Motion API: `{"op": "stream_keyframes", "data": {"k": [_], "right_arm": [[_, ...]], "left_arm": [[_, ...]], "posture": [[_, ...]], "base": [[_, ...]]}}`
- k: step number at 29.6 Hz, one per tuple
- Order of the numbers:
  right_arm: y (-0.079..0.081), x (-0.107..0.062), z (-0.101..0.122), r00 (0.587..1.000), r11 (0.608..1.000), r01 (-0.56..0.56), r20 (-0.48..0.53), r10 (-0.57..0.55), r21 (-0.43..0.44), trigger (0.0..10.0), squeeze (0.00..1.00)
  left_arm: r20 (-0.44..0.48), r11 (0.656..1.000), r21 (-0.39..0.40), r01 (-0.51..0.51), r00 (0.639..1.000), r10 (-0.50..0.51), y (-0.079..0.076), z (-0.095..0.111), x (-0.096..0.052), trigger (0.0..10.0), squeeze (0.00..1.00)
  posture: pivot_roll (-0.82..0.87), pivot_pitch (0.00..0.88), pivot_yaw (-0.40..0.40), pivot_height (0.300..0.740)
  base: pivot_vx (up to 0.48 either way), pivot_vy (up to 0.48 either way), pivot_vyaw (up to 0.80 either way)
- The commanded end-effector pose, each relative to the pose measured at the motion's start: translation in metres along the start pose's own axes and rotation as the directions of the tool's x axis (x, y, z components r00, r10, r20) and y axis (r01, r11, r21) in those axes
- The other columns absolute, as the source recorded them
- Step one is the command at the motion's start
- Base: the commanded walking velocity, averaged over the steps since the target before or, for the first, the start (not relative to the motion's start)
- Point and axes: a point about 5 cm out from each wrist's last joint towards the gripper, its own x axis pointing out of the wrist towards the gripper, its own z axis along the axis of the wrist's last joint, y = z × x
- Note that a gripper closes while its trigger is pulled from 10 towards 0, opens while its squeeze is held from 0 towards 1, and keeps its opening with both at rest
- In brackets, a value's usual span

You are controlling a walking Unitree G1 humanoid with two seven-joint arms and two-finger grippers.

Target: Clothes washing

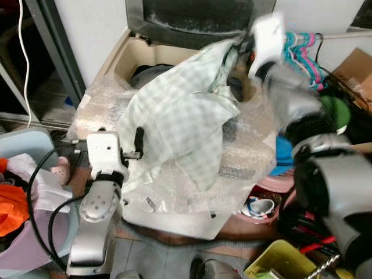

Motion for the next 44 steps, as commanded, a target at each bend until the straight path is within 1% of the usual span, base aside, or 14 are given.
{"op": "stream_keyframes", "data": {"k": [1, 6, 11, 13, 17, 20, 22, 26, 27, 28, 29, 34, 36, 44], "right_arm": [[0.015, -0.002, -0.022, 0.989, 0.989, -0.107, -0.112, 0.096, -0.101, 10.0, 1.00], [0.019, -0.014, -0.052, 0.970, 0.954, -0.210, -0.172, 0.175, -0.212, 10.0, 1.00], [0.018, -0.026, -0.052, 0.951, 0.951, -0.309, -0.024, 0.308, -0.028, 10.0, 1.00], [0.022, -0.051, -0.064, 0.883, 0.883, -0.468, 0.010, 0.469, -0.020, 10.0, 1.00], [0.029, -0.071, -0.077, 0.819, 0.819, -0.574, -0.010, 0.574, 0.007, 10.0, 1.00], [0.042, -0.096, -0.094, 0.712, 0.714, -0.698, -0.050, 0.700, 0.053, 10.0, 1.00], [0.050, -0.103, -0.104, 0.677, 0.681, -0.731, -0.081, 0.731, 0.041, 10.0, 1.00], [0.058, -0.103, -0.110, 0.681, 0.686, -0.727, -0.097, 0.726, 0.024, 10.0, 1.00], [0.064, -0.103, -0.113, 0.686, 0.690, -0.723, -0.107, 0.720, 0.009, 7.1, 0.88], [0.072, -0.102, -0.117, 0.704, 0.709, -0.705, -0.129, 0.699, -0.005, 0.0, 0.51], [0.080, -0.100, -0.121, 0.725, 0.731, -0.682, -0.144, 0.673, -0.018, 0.0, 0.00], [0.090, -0.092, -0.121, 0.793, 0.801, -0.598, -0.150, 0.591, -0.010, 0.0, 0.00], [0.089, -0.079, -0.119, 0.867, 0.876, -0.482, -0.145, 0.477, 0.005, 0.0, 0.00], [0.074, -0.059, -0.113, 0.941, 0.951, -0.268, -0.171, 0.293, 0.154, 0.0, 0.00]], "left_arm": [[-0.009, 1.000, -0.002, -0.011, 1.000, 0.011, 0.000, -0.002, -0.001, 10.0, 0.00], [-0.008, 1.000, -0.002, -0.019, 1.000, 0.019, -0.002, -0.002, -0.004, 10.0, 0.00], [0.000, 1.000, 0.004, -0.005, 1.000, 0.005, -0.002, 0.000, -0.004, 10.0, 0.00], [0.019, 1.000, 0.016, 0.021, 1.000, -0.022, -0.003, 0.003, -0.003, 10.0, 0.00], [0.021, 0.999, 0.015, 0.032, 0.999, -0.032, -0.004, 0.004, -0.002, 10.0, 0.00], [0.018, 0.999, 0.011, 0.048, 0.999, -0.049, -0.007, 0.004, 0.000, 10.0, 0.00], [0.020, 0.998, 0.009, 0.064, 0.998, -0.064, -0.009, 0.005, 0.001, 10.0, 0.00], [0.022, 0.997, 0.009, 0.070, 0.997, -0.071, -0.010, 0.005, 0.002, 10.0, 0.00], [0.023, 0.997, 0.009, 0.071, 0.997, -0.072, -0.009, 0.006, 0.002, 10.0, 0.00], [0.024, 0.997, 0.009, 0.071, 0.997, -0.071, -0.009, 0.006, 0.002, 10.0, 0.00], [0.025, 0.998, 0.010, 0.067, 0.997, -0.067, -0.008, 0.006, 0.001, 10.0, 0.00], [0.025, 0.998, 0.011, 0.060, 0.998, -0.061, -0.006, 0.007, 0.001, 10.0, 0.00], [0.025, 0.998, 0.013, 0.055, 0.998, -0.055, -0.006, 0.007, 0.000, 10.0, 0.00], [0.020, 0.998, 0.010, 0.062, 0.998, -0.062, -0.009, 0.006, 0.001, 10.0, 0.00]], "posture": [[0.04, 0.000, -0.080, 0.740], [0.04, 0.000, -0.085, 0.740], [0.03, 0.000, -0.079, 0.740], [0.02, 0.000, -0.067, 0.740], [0.01, 0.000, -0.059, 0.740], [0.00, 0.000, -0.048, 0.740], [0.01, 0.000, -0.046, 0.740], [0.01, 0.000, -0.050, 0.740], [0.02, 0.000, -0.053, 0.740], [0.03, 0.000, -0.057, 0.740], [0.03, 0.000, -0.061, 0.740], [0.04, 0.000, -0.067, 0.740], [0.04, 0.000, -0.070, 0.740], [0.03, 0.000, -0.072, 0.740]], "base": [[0.000, 0.000, 0.00], [0.000, 0.000, 0.00], [0.000, 0.000, 0.00], [0.000, 0.000, 0.00], [0.000, 0.000, 0.00], [0.000, 0.000, 0.00], [0.000, 0.000, 0.00], [0.000, 0.000, 0.00], [0.000, 0.000, 0.00], [0.000, 0.000, 0.00], [0.000, 0.000, 0.00], [0.000, 0.000, 0.00], [0.000, 0.000, 0.00], [0.000, 0.000, 0.00]]}}
